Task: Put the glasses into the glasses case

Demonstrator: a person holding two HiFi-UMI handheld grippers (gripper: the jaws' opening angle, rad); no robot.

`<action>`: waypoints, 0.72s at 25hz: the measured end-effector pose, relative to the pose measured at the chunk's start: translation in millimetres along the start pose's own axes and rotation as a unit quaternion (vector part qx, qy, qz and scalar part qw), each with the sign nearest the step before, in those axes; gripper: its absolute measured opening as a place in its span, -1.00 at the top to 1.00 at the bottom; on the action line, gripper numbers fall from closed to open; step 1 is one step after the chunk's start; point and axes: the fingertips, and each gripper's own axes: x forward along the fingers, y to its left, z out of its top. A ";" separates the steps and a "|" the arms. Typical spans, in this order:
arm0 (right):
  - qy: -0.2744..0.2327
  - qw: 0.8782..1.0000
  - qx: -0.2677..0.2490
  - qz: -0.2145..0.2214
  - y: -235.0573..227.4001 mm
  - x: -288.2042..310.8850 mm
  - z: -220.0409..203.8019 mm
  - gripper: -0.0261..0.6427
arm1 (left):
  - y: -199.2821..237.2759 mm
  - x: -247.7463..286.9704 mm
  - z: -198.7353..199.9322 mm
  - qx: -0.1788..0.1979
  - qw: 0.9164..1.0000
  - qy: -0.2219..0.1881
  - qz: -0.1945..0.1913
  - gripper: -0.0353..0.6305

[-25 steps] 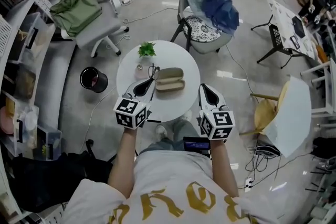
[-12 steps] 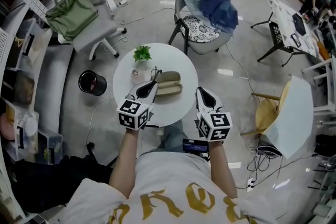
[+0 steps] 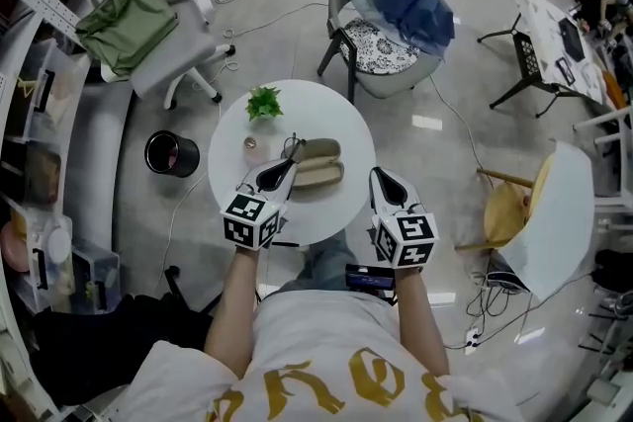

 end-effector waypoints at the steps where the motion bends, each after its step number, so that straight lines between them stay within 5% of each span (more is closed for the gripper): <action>1: 0.004 1.000 0.001 0.001 -1.8 3.3 -1.9 0.85 | 2.2 3.1 -2.3 0.000 1.000 0.005 -0.001 0.84; 18: 0.074 0.997 0.011 0.034 -19.5 56.8 -39.7 0.85 | 3.9 57.7 -49.9 0.026 0.993 0.098 -0.055 0.84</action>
